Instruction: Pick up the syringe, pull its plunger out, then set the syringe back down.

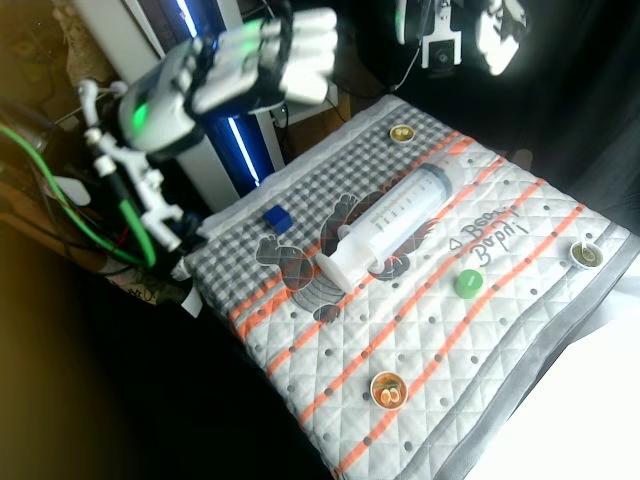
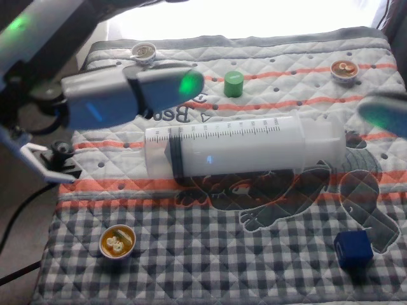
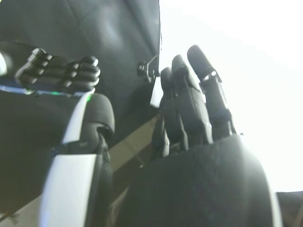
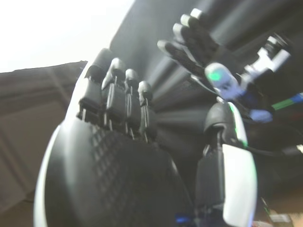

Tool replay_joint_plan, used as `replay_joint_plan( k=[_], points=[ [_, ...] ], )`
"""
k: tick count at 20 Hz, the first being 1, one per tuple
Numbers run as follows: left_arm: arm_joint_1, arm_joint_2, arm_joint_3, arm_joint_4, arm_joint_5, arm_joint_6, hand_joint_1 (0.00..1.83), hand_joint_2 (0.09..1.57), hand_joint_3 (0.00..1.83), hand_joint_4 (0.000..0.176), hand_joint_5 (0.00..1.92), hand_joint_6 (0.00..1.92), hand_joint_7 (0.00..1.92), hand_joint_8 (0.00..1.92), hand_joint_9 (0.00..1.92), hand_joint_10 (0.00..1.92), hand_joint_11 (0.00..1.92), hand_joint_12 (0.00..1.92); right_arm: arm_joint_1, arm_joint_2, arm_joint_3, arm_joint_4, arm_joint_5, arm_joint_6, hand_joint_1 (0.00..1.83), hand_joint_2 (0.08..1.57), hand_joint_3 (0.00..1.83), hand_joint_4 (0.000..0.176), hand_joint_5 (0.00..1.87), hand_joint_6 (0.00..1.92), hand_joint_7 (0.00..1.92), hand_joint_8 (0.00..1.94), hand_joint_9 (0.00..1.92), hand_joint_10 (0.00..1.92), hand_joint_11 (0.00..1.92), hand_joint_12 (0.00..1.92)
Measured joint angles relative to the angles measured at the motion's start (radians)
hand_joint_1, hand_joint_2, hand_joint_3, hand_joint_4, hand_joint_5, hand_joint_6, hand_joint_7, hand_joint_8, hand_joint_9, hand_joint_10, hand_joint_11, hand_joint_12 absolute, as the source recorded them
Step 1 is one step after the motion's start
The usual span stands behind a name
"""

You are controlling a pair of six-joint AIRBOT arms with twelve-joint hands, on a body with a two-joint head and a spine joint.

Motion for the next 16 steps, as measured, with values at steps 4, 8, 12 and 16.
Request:
replay_joint_plan(
  k=[4,8,12,16],
  points=[
    [-0.053,-0.052,0.045,0.011,-0.148,0.0,0.74,0.87,0.0,0.042,0.3,0.0,0.18,0.0,0.18,0.0,0.0,1.08,-0.051,-0.014,0.033,0.157,-0.015,0.027,0.52,0.94,0.0,0.0,0.26,0.0,0.29,0.0,0.34,0.01,0.0,0.9],
    [-0.125,-0.122,0.113,0.039,-0.328,-0.002,0.83,0.79,0.0,0.007,0.26,0.0,0.2,0.0,0.16,0.01,0.0,1.01,-0.07,-0.018,0.034,0.186,-0.015,0.027,0.5,1.02,0.01,0.0,0.23,0.01,0.3,0.0,0.34,0.01,0.0,1.02],
    [-0.169,-0.205,0.197,0.065,-0.525,0.0,0.86,0.71,0.0,0.0,0.22,0.0,0.15,0.0,0.16,0.0,0.0,1.18,-0.07,-0.028,0.039,0.198,-0.013,0.027,0.4,1.08,0.02,0.0,0.24,0.01,0.33,0.01,0.39,0.02,0.0,1.03],
    [-0.189,-0.298,0.291,0.074,-0.687,0.007,0.87,0.66,0.0,0.0,0.24,0.0,0.18,0.01,0.18,0.01,0.0,1.26,-0.069,-0.034,0.042,0.193,-0.011,0.028,0.27,1.08,0.0,0.0,0.27,0.01,0.32,0.0,0.38,0.0,0.0,0.97]
  ],
)
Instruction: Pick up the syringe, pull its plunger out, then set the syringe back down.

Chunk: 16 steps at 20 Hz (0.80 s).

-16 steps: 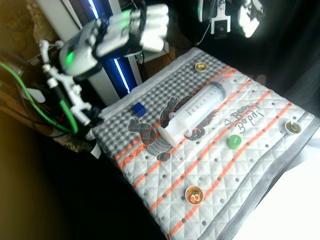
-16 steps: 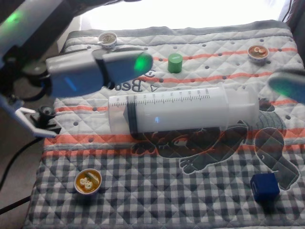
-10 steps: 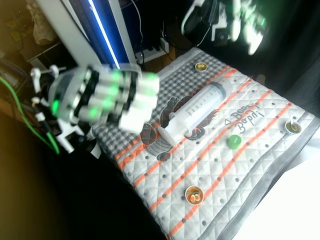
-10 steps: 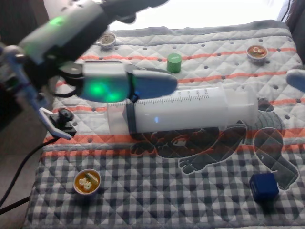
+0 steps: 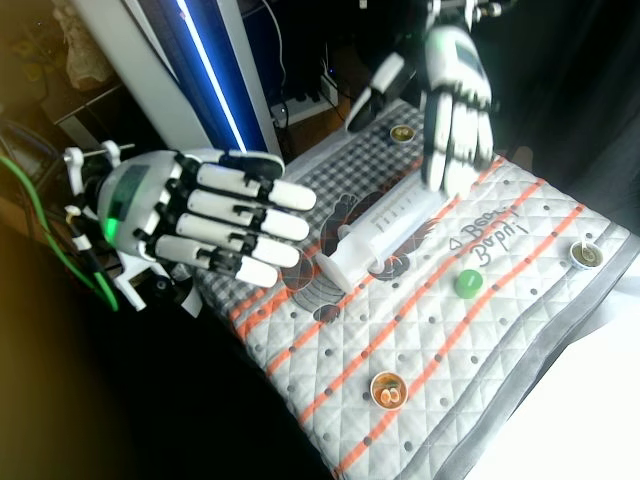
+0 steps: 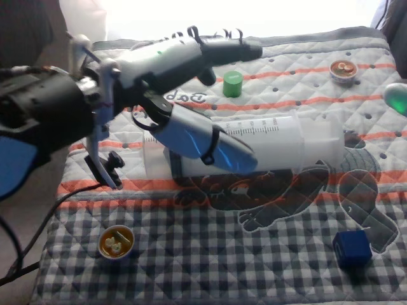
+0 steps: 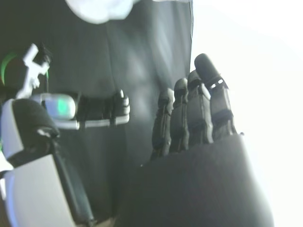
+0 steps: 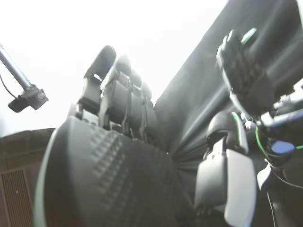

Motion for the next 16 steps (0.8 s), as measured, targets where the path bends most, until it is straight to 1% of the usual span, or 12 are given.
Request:
replay_joint_plan(
  k=[1,2,3,5,6,7,11,12,13,14,15,16],
  points=[
    [-0.005,-0.021,0.019,0.002,-0.05,0.023,0.85,0.67,0.0,0.0,0.22,0.0,0.16,0.01,0.16,0.01,0.0,1.16,0.0,-0.001,0.002,0.0,0.0,0.0,0.27,1.06,0.0,0.0,0.27,0.01,0.32,0.0,0.38,0.0,0.0,0.98],
    [-0.006,-0.041,0.034,0.003,-0.084,0.039,0.86,0.67,0.0,0.0,0.21,0.0,0.16,0.0,0.16,0.0,0.0,0.97,0.002,-0.001,0.002,-0.001,0.001,0.0,0.26,1.07,0.0,0.0,0.26,0.0,0.32,0.0,0.38,0.0,0.0,0.98],
    [-0.007,-0.064,0.052,0.003,-0.115,0.056,0.84,0.68,0.0,0.0,0.2,0.0,0.17,0.0,0.16,0.0,0.0,0.88,0.002,-0.002,0.003,-0.001,0.001,0.0,0.21,1.1,0.01,0.0,0.26,0.0,0.33,0.0,0.39,0.01,0.0,1.0],
    [-0.007,-0.102,0.087,0.005,-0.168,0.071,0.82,0.72,0.01,0.0,0.18,0.0,0.16,0.0,0.16,0.0,0.0,0.94,0.002,-0.002,0.003,-0.001,0.001,0.0,0.21,1.11,0.01,0.0,0.25,0.0,0.34,0.0,0.38,0.0,0.0,1.05],
    [-0.007,-0.125,0.113,0.006,-0.199,0.071,0.83,0.72,0.01,0.0,0.22,0.01,0.2,0.01,0.19,0.01,0.0,1.11,0.003,-0.002,0.003,-0.002,0.002,0.0,0.24,1.12,0.01,0.0,0.26,0.0,0.32,0.0,0.35,0.0,0.0,1.03],
    [-0.007,-0.138,0.132,0.006,-0.208,0.071,0.83,0.73,0.01,0.0,0.24,0.01,0.23,0.02,0.21,0.02,0.0,1.21,0.003,-0.002,0.003,-0.001,0.002,0.0,0.25,1.13,0.01,0.0,0.27,0.0,0.33,0.0,0.36,0.0,0.0,1.05],
    [-0.009,-0.186,0.198,0.01,-0.249,0.072,0.94,0.86,0.02,0.0,0.42,0.03,0.38,0.02,0.35,0.06,0.0,1.35,0.003,-0.002,0.003,-0.005,0.003,0.0,0.27,1.17,0.01,0.0,0.34,0.03,0.38,0.01,0.4,0.02,0.0,1.1],
    [-0.009,-0.189,0.202,0.01,-0.249,0.072,1.1,0.94,0.0,0.0,0.63,0.02,0.62,0.04,0.42,0.5,0.03,1.62,0.003,-0.002,0.003,-0.005,0.003,0.0,0.29,1.14,0.0,0.0,0.38,0.04,0.39,0.01,0.4,0.01,0.0,1.09],
    [-0.009,-0.189,0.204,0.01,-0.245,0.07,1.16,1.01,0.0,0.0,0.76,0.03,0.76,0.09,0.43,0.86,0.14,1.72,0.003,-0.003,0.003,-0.005,0.003,0.0,0.3,1.13,0.0,0.0,0.42,0.03,0.42,0.01,0.41,0.01,0.0,1.1],
    [-0.009,-0.189,0.21,0.009,-0.237,0.066,1.2,1.15,0.02,0.0,0.77,0.92,0.87,1.03,0.63,1.1,0.43,1.74,0.003,-0.003,0.003,-0.003,0.003,0.0,0.32,1.11,0.0,0.0,0.44,0.02,0.43,0.01,0.41,0.01,0.0,1.08],
    [-0.009,-0.192,0.217,0.006,-0.222,0.066,1.23,1.18,0.0,0.0,0.8,0.96,0.9,1.33,0.98,1.36,0.9,1.78,0.003,-0.003,0.003,-0.003,0.003,0.0,0.38,1.11,0.0,0.0,0.45,0.02,0.44,0.01,0.41,0.01,0.0,1.07],
    [-0.009,-0.195,0.23,0.0,-0.215,0.071,1.23,1.2,0.0,0.0,0.78,1.01,0.88,1.44,1.05,1.51,1.01,1.83,0.003,-0.005,0.003,-0.004,0.003,0.0,0.4,1.12,0.0,0.0,0.46,0.02,0.45,0.01,0.42,0.01,0.0,1.11]
  ],
)
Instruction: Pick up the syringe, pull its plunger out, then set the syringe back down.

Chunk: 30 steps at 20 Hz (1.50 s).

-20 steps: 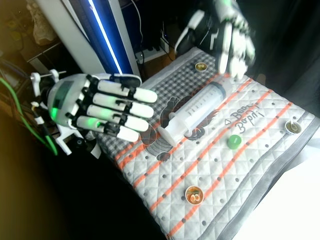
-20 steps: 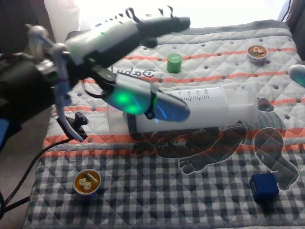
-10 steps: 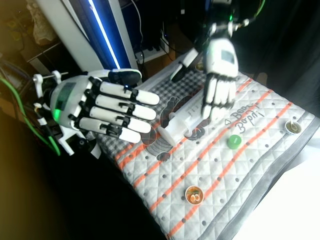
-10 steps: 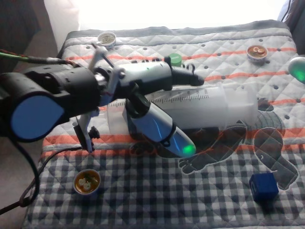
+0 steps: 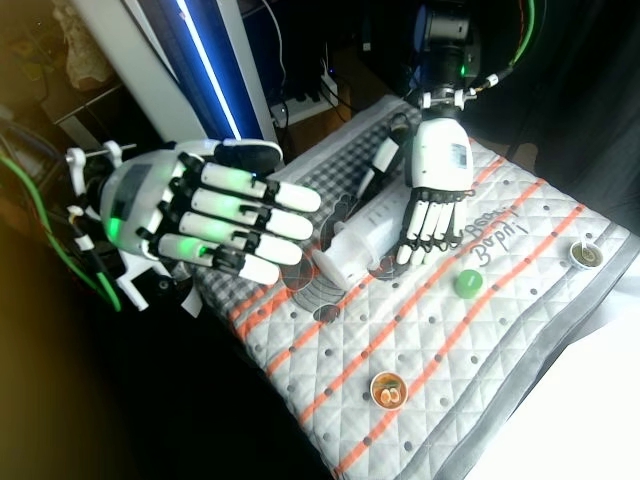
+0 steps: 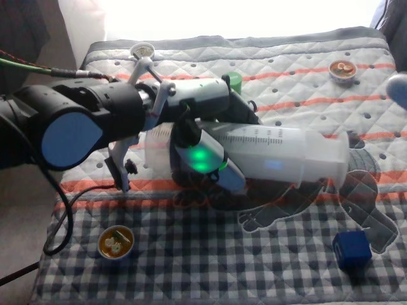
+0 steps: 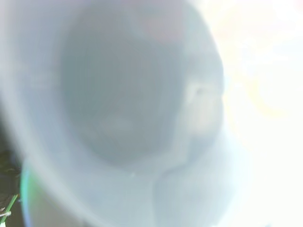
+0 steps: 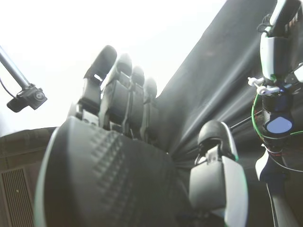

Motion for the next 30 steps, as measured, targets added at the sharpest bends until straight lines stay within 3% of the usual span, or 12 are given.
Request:
replay_joint_plan(
  k=[2,4,8,13,15,17,20,22,25,28,29,30],
  points=[
    [0.003,-0.005,0.01,-0.039,0.007,-0.004,1.33,1.21,0.0,0.0,0.73,1.13,0.8,1.32,0.82,1.56,0.78,1.76,0.0,-0.002,0.0,-0.004,0.0,0.0,0.45,1.13,0.0,0.0,0.49,0.02,0.49,0.01,0.45,0.01,0.0,1.17],
    [0.003,-0.001,0.01,-0.07,0.017,0.0,1.46,1.18,0.0,0.0,0.74,1.18,0.84,1.14,0.83,1.36,0.67,1.74,0.0,-0.002,0.0,0.0,0.0,0.0,0.49,1.14,0.0,0.0,0.51,0.02,0.49,0.0,0.45,0.01,0.0,1.19],
    [0.003,0.042,-0.011,-0.125,0.075,0.008,1.36,1.19,0.0,0.0,0.77,1.19,0.8,1.2,0.83,1.44,0.7,1.53,0.0,-0.002,0.0,0.0,0.0,0.0,0.51,1.13,0.0,0.0,0.51,0.01,0.43,0.0,0.4,0.0,0.0,1.24],
    [0.002,0.15,-0.129,-0.146,0.233,0.012,1.37,1.17,0.0,0.0,0.74,1.21,0.86,1.13,0.9,1.36,0.8,1.58,0.0,-0.003,0.0,0.001,0.0,0.0,0.56,1.02,0.0,0.0,0.31,0.0,0.27,0.0,0.3,0.0,0.0,0.88],
    [0.001,0.194,-0.184,-0.13,0.29,0.012,1.36,1.2,0.0,0.0,0.68,1.27,0.83,1.23,0.81,1.47,0.69,1.69,0.0,-0.012,0.0,0.004,0.002,0.018,0.49,0.87,0.0,0.037,0.15,0.0,0.13,0.0,0.16,0.0,0.0,0.7],
    [0.001,0.223,-0.217,-0.115,0.334,0.012,1.35,1.21,0.0,0.0,0.69,1.24,0.81,1.29,0.79,1.49,0.66,1.72,0.0,-0.038,0.027,-0.008,0.002,0.1,0.52,0.84,0.0,0.019,0.02,0.0,0.02,0.0,0.05,0.01,0.0,0.45],
    [0.003,0.249,-0.248,-0.094,0.363,0.014,1.36,1.19,0.0,0.0,0.74,1.12,0.85,1.3,0.82,1.51,0.69,1.82,0.008,-0.081,0.068,-0.006,-0.006,0.204,0.44,0.95,0.01,0.006,0.05,0.01,0.0,0.0,0.05,0.01,0.0,0.57],
    [0.005,0.254,-0.271,-0.079,0.372,0.015,1.36,1.2,0.0,0.0,0.72,1.17,0.83,1.31,0.78,1.51,0.68,1.79,0.011,-0.082,0.068,-0.013,-0.004,0.208,0.33,0.93,0.0,0.029,0.08,0.01,0.02,0.0,0.06,0.01,0.0,0.56],
    [0.005,0.266,-0.302,-0.051,0.393,0.014,1.35,1.22,0.0,0.0,0.71,1.23,0.8,1.34,0.72,1.56,0.56,1.77,0.031,-0.092,0.069,-0.025,-0.018,0.214,0.2,0.97,0.01,0.007,0.04,0.0,0.01,0.0,0.1,0.02,0.0,0.81],
    [0.005,0.278,-0.319,-0.039,0.423,0.014,1.35,1.21,0.0,0.0,0.74,1.2,0.82,1.3,0.73,1.54,0.59,1.76,0.048,-0.101,0.072,-0.068,-0.038,0.219,0.52,0.89,0.0,0.0,0.02,0.0,0.0,0.0,0.1,0.02,0.0,0.79],
    [0.005,0.279,-0.319,-0.039,0.424,0.014,1.36,1.2,0.0,0.0,0.77,1.15,0.84,1.26,0.75,1.53,0.62,1.76,0.048,-0.105,0.072,-0.072,-0.051,0.221,0.64,0.89,0.0,0.03,0.06,0.01,0.01,0.0,0.09,0.01,0.0,0.85],
    [0.005,0.281,-0.319,-0.039,0.424,0.014,1.36,1.19,0.0,0.0,0.77,1.17,0.84,1.24,0.75,1.52,0.63,1.75,0.049,-0.107,0.072,-0.081,-0.068,0.224,0.67,0.9,0.0,0.034,0.03,0.0,0.0,0.0,0.08,0.01,0.0,0.86]
  ],
)
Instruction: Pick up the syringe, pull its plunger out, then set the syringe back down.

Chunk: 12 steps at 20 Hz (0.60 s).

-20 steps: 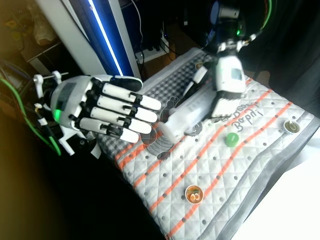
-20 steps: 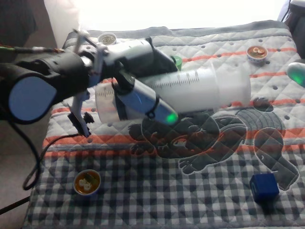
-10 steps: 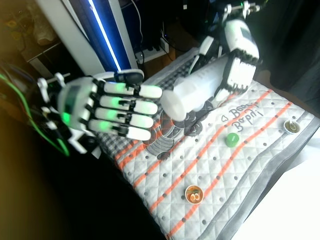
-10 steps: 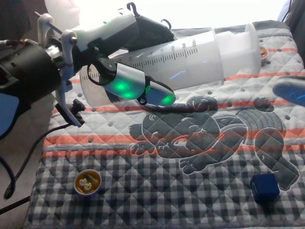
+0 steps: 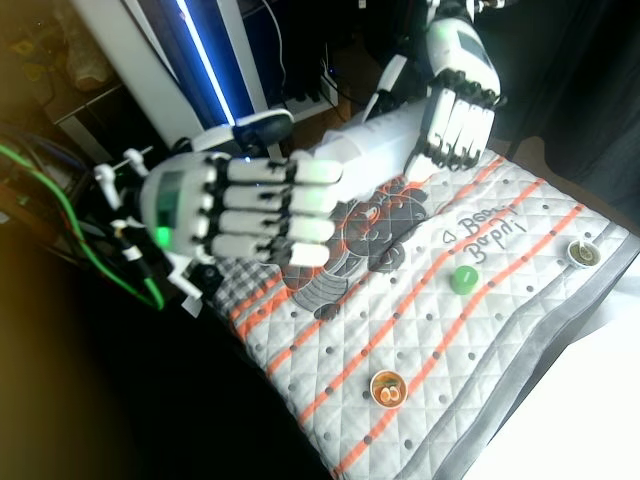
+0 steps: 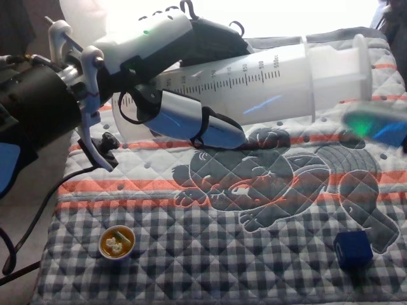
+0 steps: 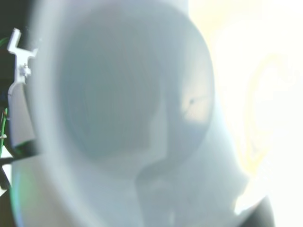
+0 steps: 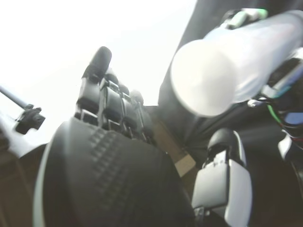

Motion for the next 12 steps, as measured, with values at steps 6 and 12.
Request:
replay_joint_plan(
  k=[6,12],
  points=[
    [0.002,0.003,-0.015,0.01,0.009,0.001,1.36,1.19,0.0,0.0,0.8,1.07,0.85,1.29,0.79,1.53,0.64,1.83,0.028,-0.004,0.015,-0.053,-0.093,0.01,0.99,0.75,0.0,0.096,0.13,0.01,0.01,0.0,0.11,0.02,0.0,0.8],
    [0.014,0.01,-0.015,0.013,0.005,0.01,1.2,1.2,0.0,0.0,0.76,1.21,0.87,1.36,0.8,1.41,0.63,1.89,0.074,-0.018,0.028,-0.085,-0.12,-0.017,1.48,1.08,0.01,0.0,0.91,0.71,0.9,0.87,0.85,1.0,0.74,1.48]
  ],
)
